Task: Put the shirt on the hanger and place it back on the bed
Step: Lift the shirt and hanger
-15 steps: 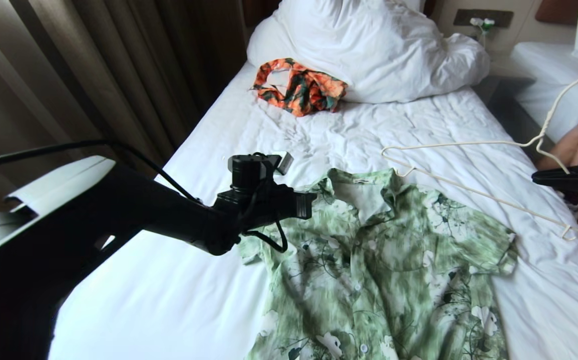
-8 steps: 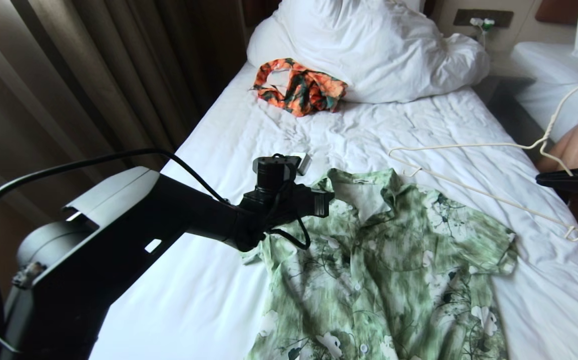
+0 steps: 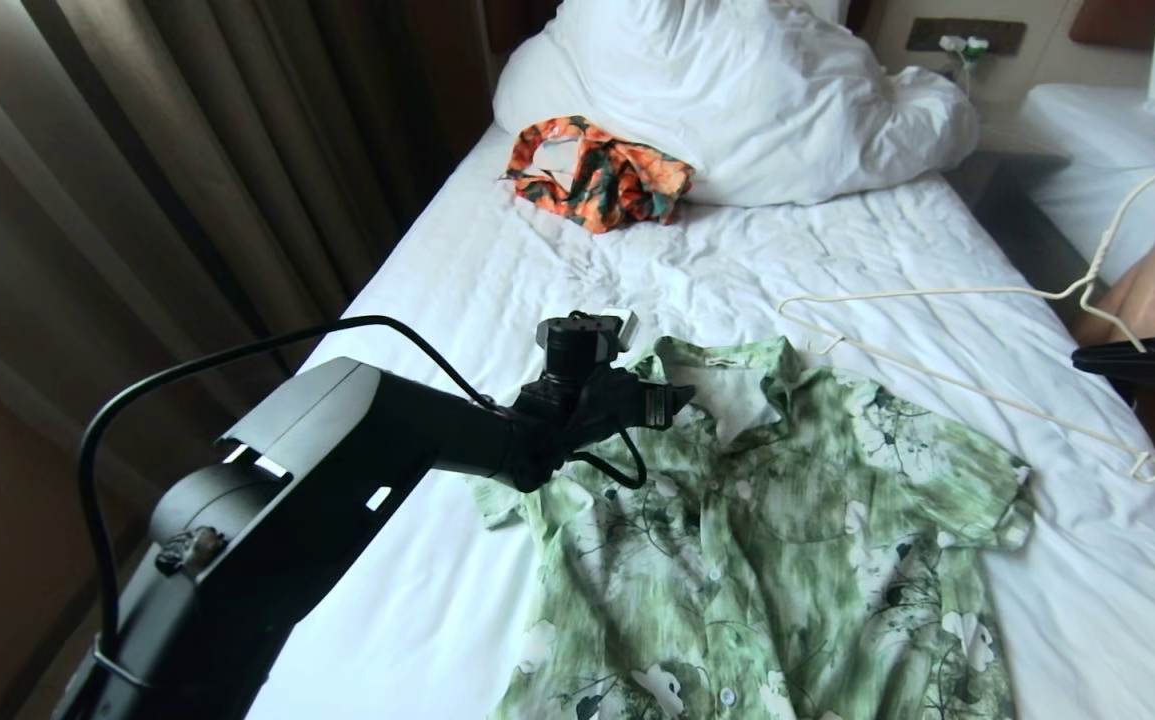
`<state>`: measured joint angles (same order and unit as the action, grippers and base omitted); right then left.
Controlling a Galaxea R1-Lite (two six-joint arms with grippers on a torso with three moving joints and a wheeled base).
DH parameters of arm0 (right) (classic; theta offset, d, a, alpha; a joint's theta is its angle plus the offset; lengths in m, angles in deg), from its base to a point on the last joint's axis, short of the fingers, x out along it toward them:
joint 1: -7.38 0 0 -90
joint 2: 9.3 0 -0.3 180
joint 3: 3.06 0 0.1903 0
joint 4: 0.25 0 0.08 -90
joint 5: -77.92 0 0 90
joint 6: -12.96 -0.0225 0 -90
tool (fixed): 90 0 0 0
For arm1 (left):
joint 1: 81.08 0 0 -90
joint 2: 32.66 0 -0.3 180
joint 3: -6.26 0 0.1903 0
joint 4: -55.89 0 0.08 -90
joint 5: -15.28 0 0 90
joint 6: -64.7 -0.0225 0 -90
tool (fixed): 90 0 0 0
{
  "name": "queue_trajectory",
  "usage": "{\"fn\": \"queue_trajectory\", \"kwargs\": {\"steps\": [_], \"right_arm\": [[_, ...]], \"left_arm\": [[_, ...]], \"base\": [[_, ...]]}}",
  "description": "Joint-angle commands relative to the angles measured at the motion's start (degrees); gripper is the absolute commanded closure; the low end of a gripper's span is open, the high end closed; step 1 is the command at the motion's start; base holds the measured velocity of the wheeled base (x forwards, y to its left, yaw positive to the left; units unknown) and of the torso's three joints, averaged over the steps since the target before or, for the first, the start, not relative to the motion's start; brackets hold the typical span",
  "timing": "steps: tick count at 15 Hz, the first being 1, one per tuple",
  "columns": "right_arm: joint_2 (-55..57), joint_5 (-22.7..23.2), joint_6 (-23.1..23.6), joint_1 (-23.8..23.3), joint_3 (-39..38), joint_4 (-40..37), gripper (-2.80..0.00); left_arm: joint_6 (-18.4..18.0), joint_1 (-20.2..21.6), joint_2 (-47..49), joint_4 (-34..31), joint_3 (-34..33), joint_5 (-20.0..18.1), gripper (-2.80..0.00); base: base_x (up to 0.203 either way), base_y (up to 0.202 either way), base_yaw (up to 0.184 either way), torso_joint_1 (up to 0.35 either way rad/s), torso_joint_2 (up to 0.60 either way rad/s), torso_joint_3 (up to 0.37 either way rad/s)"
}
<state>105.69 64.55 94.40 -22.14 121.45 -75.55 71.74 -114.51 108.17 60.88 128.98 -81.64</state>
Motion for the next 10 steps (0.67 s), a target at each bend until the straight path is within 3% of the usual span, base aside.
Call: {"fn": "queue_trajectory", "kwargs": {"steps": [1,10], "right_arm": [[-0.4,0.5,0.5,0.0,-0.1,-0.3,0.0],[-0.3,1.3,0.7,0.2,-0.2,-0.3,0.0]], "left_arm": [[-1.5,0.1,1.8,-0.1,2.1,0.1,-2.8],[-4.9,1.4,5.5,-0.4,8.7,3.2,-2.8]], "base": [[0.0,0.0,0.0,0.0,0.0,0.0],[0.0,0.0,0.0,0.0,0.0,0.0]]}}
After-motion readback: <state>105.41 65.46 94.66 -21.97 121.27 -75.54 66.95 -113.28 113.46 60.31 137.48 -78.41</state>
